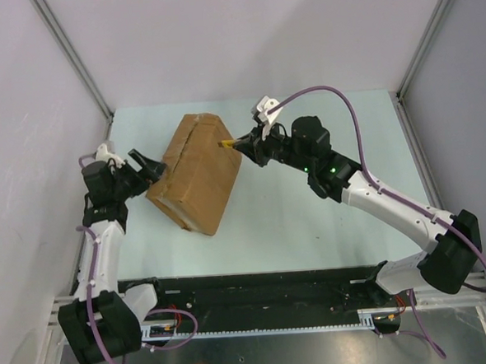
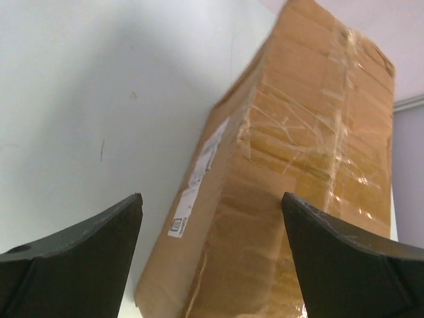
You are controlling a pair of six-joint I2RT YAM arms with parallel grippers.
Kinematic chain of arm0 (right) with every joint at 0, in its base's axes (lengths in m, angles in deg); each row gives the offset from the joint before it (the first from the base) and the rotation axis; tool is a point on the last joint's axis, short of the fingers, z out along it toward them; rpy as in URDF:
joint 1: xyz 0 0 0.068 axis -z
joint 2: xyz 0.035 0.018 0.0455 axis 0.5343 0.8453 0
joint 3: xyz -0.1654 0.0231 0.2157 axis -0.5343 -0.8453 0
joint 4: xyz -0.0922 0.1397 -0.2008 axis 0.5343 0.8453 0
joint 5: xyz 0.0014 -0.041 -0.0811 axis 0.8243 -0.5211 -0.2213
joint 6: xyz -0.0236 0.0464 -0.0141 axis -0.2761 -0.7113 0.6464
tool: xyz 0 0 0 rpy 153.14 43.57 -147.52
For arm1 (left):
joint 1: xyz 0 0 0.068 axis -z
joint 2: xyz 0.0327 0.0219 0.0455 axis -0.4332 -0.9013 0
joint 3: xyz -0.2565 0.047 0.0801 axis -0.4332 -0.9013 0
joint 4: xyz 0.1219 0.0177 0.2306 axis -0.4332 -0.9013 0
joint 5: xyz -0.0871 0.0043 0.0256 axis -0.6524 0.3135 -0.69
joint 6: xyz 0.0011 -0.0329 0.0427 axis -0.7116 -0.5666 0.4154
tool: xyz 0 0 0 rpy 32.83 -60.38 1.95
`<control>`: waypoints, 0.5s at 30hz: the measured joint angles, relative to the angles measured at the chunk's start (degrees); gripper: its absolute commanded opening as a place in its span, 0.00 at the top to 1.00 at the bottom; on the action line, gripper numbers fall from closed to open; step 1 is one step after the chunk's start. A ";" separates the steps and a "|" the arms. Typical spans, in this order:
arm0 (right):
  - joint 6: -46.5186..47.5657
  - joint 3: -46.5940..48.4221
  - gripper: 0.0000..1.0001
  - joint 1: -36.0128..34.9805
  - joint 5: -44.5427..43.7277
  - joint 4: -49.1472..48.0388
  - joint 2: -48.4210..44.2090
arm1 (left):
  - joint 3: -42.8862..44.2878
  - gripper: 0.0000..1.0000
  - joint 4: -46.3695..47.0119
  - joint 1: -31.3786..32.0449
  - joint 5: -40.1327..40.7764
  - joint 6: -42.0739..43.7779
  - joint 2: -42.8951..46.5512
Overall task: Unpack the express box
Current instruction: Adjust the express box at the center of the board.
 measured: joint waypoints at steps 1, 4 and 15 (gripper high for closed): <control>0.00 0.00 1.00 -0.11 0.15 0.09 -0.11 | -0.90 0.12 -0.24 -0.70 -0.81 -0.35 1.40; 0.02 0.00 1.00 -0.26 0.96 0.09 -0.52 | -2.27 0.23 -0.85 -1.14 -3.52 -0.90 3.65; 8.20 0.00 1.00 -5.55 4.63 1.62 -0.96 | -2.69 0.45 -0.50 -1.09 -13.11 0.74 3.32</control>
